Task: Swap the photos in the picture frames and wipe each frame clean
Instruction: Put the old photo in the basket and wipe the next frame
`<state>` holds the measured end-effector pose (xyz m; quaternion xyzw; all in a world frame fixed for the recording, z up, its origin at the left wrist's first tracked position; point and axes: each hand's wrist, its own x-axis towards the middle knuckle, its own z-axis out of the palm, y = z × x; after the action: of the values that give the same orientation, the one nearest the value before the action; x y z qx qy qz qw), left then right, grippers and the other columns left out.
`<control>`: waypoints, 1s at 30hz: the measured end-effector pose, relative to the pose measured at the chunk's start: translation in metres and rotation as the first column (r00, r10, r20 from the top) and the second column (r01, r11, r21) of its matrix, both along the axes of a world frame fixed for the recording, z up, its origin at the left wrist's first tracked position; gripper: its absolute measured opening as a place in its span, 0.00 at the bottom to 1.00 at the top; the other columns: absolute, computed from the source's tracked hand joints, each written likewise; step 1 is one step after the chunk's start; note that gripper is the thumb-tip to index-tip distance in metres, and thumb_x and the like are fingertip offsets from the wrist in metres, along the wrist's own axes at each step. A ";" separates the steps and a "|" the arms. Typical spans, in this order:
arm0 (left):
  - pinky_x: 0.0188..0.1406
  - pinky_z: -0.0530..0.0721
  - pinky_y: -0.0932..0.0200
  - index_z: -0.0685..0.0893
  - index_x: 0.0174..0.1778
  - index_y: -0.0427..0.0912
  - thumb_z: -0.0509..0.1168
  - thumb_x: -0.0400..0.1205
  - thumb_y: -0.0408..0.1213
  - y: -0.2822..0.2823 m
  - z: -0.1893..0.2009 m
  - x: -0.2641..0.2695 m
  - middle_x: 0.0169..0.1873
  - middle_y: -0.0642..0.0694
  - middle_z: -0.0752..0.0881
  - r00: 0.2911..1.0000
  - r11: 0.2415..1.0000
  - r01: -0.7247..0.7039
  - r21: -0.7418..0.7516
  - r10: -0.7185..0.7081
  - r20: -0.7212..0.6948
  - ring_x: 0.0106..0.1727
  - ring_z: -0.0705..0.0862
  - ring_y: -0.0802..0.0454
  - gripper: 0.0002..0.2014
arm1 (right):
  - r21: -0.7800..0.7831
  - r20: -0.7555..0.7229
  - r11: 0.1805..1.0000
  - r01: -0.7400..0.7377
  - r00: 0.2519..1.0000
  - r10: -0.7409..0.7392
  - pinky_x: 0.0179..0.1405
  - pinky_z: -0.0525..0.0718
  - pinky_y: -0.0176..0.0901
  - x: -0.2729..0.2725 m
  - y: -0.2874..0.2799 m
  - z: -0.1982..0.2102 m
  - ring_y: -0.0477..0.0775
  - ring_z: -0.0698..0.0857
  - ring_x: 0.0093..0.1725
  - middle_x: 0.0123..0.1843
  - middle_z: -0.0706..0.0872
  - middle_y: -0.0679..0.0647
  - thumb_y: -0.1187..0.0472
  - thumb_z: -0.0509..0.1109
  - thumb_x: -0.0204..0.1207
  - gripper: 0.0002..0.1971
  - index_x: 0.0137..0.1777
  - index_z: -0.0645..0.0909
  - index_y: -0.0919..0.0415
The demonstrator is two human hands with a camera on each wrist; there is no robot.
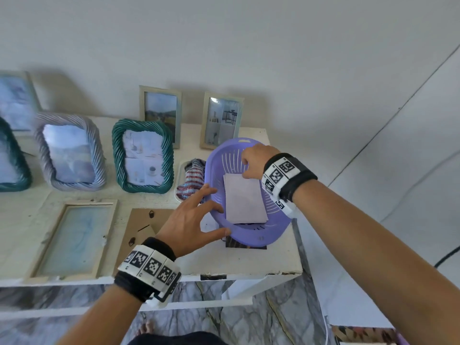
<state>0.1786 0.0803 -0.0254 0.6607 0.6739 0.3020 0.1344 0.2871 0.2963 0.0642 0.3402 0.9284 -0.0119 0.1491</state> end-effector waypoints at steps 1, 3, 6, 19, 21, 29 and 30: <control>0.65 0.78 0.52 0.83 0.56 0.54 0.64 0.72 0.70 0.000 0.000 0.000 0.77 0.54 0.69 1.000 1.000 -0.003 0.004 0.003 0.003 0.82 0.62 0.58 0.27 | -0.012 0.060 1.000 -0.017 0.998 0.018 0.43 0.81 0.44 -0.010 0.004 -0.009 0.59 0.85 0.51 0.54 0.87 0.55 0.50 0.75 0.72 0.15 0.53 0.82 0.58; 0.65 0.79 0.52 0.83 0.56 0.54 0.66 0.72 0.68 0.000 0.001 0.001 0.77 0.54 0.69 1.000 1.000 -0.008 0.009 0.008 0.006 0.81 0.64 0.57 0.26 | 0.004 0.142 0.999 -0.031 0.989 0.031 0.42 0.85 0.45 -0.024 0.010 -0.027 0.57 0.85 0.44 0.48 0.89 0.54 0.43 0.80 0.63 0.19 0.46 0.82 0.53; 0.64 0.79 0.52 0.83 0.57 0.55 0.67 0.72 0.68 -0.001 0.001 0.002 0.77 0.56 0.69 1.000 1.000 -0.012 0.003 0.012 0.013 0.81 0.64 0.57 0.25 | 0.061 0.298 0.995 -0.074 0.953 0.053 0.48 0.87 0.51 -0.030 0.010 -0.042 0.55 0.79 0.41 0.35 0.77 0.46 0.42 0.83 0.59 0.26 0.52 0.84 0.56; 0.59 0.83 0.49 0.81 0.58 0.56 0.61 0.72 0.72 0.000 -0.004 0.001 0.79 0.54 0.67 1.000 1.000 0.000 0.006 0.000 0.021 0.82 0.61 0.59 0.27 | 0.121 0.150 0.984 0.134 0.977 -0.151 0.66 0.74 0.65 -0.040 0.003 -0.050 0.69 0.75 0.71 0.73 0.76 0.63 0.53 0.76 0.71 0.39 0.79 0.62 0.60; 0.61 0.83 0.49 0.81 0.61 0.56 0.63 0.74 0.70 0.000 -0.003 -0.001 0.80 0.54 0.66 1.000 1.000 0.016 -0.003 -0.016 0.025 0.82 0.62 0.58 0.27 | 0.132 0.102 0.983 0.131 0.984 -0.145 0.55 0.79 0.57 -0.040 0.001 -0.040 0.66 0.81 0.63 0.65 0.82 0.62 0.60 0.68 0.78 0.24 0.73 0.70 0.61; 0.62 0.82 0.56 0.82 0.65 0.49 0.62 0.80 0.57 -0.012 0.024 -0.033 0.67 0.52 0.78 0.978 0.986 -0.015 0.164 -0.019 0.207 0.65 0.79 0.57 0.22 | -0.030 -0.323 0.968 0.251 0.914 -0.247 0.41 0.71 0.45 -0.029 -0.023 0.036 0.61 0.77 0.43 0.50 0.82 0.59 0.70 0.58 0.76 0.15 0.59 0.76 0.56; 0.62 0.81 0.59 0.82 0.64 0.47 0.63 0.80 0.54 -0.015 0.029 -0.041 0.65 0.51 0.80 0.973 0.980 -0.032 0.198 -0.015 0.229 0.63 0.80 0.58 0.21 | -0.012 -0.371 0.967 0.253 0.897 -0.239 0.40 0.69 0.44 -0.031 -0.029 0.047 0.60 0.77 0.42 0.47 0.80 0.57 0.71 0.58 0.76 0.16 0.60 0.76 0.56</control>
<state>0.1373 0.0652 0.0033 0.6287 0.6230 0.4429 0.1428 0.2559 0.2670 0.1115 0.4490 0.8894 -0.0774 -0.0374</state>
